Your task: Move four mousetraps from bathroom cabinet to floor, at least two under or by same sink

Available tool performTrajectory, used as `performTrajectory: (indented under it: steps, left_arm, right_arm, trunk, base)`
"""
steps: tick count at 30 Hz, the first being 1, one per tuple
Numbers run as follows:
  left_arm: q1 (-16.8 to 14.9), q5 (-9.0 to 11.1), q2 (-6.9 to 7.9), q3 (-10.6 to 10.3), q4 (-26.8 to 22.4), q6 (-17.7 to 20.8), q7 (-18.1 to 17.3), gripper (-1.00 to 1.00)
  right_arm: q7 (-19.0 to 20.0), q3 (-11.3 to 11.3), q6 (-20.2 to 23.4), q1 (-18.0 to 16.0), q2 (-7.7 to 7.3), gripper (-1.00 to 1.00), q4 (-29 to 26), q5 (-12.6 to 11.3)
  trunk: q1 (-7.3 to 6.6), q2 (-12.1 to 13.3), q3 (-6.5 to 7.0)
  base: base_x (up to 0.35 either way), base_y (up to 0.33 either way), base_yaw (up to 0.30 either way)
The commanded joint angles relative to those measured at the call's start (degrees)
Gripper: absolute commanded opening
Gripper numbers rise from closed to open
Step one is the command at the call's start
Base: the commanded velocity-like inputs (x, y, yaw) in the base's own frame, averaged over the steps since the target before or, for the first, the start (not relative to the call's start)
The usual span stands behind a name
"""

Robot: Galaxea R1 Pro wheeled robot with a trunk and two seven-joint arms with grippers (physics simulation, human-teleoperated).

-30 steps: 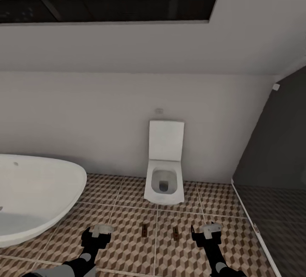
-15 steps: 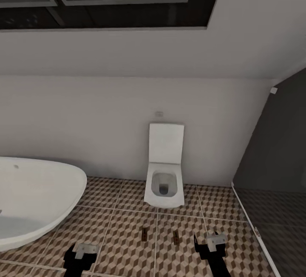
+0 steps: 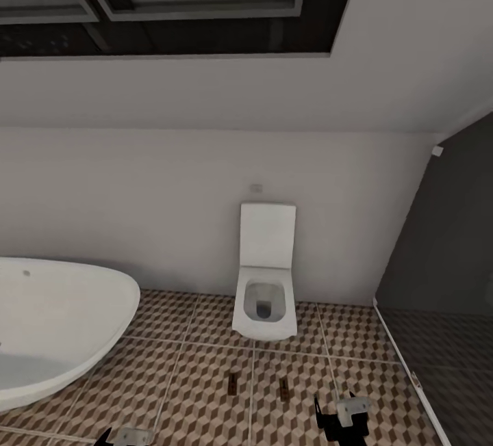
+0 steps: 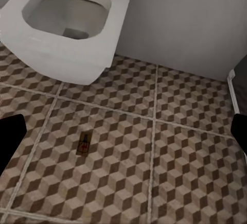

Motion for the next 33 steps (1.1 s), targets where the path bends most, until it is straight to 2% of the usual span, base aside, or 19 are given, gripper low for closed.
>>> performTrajectory:
  steps: [1, 8, 16, 20, 27, 31, 33]
  left_arm:
    - [0.1, 0.4, -0.04, -0.5, 0.2, -0.3, 0.1, 1.0]
    - [0.9, 0.5, -0.1, -0.5, 0.2, -2.6, 0.4, 1.0]
    - [1.2, 0.5, -0.12, -0.5, 0.2, -3.4, 0.5, 1.0]
    - [1.2, 0.6, -0.17, -0.5, 0.2, -3.5, 0.5, 1.0]
    - [1.3, 0.6, -0.13, -0.5, 0.2, -3.5, 0.6, 1.0]
    - [1.3, 0.6, -0.13, -0.4, 0.1, -3.5, 0.6, 1.0]
    - [1.3, 0.6, -0.12, -0.4, 0.2, -3.4, 0.6, 1.0]
  right_arm:
    - [-0.4, 0.5, -0.2, 0.1, 0.03, 1.0, 0.1, 0.0]
    - [1.3, 0.4, -1.2, 1.9, -0.05, 1.0, 0.1, -0.1]
    - [2.2, 0.4, -1.3, 2.9, -1.54, 1.0, 0.1, -0.7]
    - [3.0, 0.4, -1.4, 3.2, -2.09, 1.0, 0.1, -2.6]
    - [4.1, 0.4, -1.3, 4.1, -4.45, 1.0, 0.1, -9.1]
    - [6.6, 0.4, -1.3, 4.4, -4.99, 1.0, 0.1, -11.5]
    - [7.6, 0.4, -1.3, 4.5, -5.03, 1.0, 0.1, -11.9]
  trunk:
    - [0.04, -0.1, -0.03]
    - [0.04, -0.1, 0.62]
    - [0.04, -0.1, 1.37]
    - [0.04, -0.1, 1.74]
    - [0.04, -0.1, 2.39]
    - [0.04, -0.1, 2.76]
    - [0.04, -0.1, 2.95]
  base:
    - [0.0, 0.0, 0.0]
    - [0.0, 0.0, 0.0]
    - [0.0, 0.0, 0.0]
    - [0.0, 0.0, 0.0]
    - [0.0, 0.0, 0.0]
    - [0.0, 0.0, 0.0]
    - [0.0, 0.0, 0.0]
